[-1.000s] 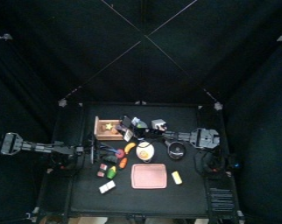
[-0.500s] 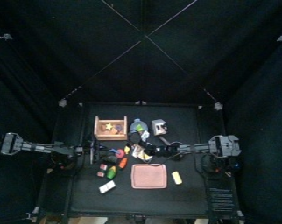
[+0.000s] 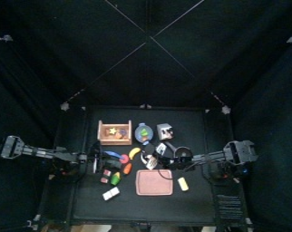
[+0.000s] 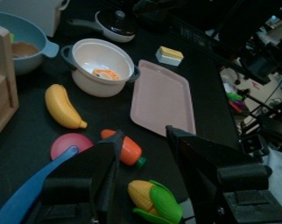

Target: Grab green sushi roll

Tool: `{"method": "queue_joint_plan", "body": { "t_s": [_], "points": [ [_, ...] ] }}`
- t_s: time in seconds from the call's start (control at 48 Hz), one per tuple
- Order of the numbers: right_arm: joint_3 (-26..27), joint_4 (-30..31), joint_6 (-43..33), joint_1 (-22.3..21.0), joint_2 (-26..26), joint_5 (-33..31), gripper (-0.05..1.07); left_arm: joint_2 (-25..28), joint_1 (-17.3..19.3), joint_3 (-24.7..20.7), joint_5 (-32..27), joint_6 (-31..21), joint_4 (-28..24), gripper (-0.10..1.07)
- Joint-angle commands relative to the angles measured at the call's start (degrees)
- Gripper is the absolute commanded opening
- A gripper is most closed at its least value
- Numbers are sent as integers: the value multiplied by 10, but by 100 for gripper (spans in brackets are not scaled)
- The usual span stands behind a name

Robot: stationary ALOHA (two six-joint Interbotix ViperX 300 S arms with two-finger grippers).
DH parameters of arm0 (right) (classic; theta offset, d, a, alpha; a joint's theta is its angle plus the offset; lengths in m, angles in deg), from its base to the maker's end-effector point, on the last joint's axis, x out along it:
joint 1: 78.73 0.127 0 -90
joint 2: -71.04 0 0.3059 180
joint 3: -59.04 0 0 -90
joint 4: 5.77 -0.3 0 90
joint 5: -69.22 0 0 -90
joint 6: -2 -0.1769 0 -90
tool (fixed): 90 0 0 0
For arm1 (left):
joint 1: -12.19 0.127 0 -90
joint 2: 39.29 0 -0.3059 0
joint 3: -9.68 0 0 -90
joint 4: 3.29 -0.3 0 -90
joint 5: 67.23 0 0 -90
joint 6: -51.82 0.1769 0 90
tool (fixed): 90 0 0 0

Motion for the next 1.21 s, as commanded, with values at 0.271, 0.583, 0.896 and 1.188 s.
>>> {"method": "queue_joint_plan", "body": {
  "t_s": [0.271,0.583,0.896,1.188],
  "points": [
    [-42,-70,-1,3,-42,1,88,2,-2,0,-4,0,34,83],
    [-72,-78,-44,12,-50,1,88,16,-1,-9,-82,3,72,83],
    [-112,-62,-104,33,-85,2,88,40,0,-37,-134,7,32,83],
    [-168,-56,-174,41,-124,27,88,70,15,-69,-139,18,-70,83]
  ]
}}
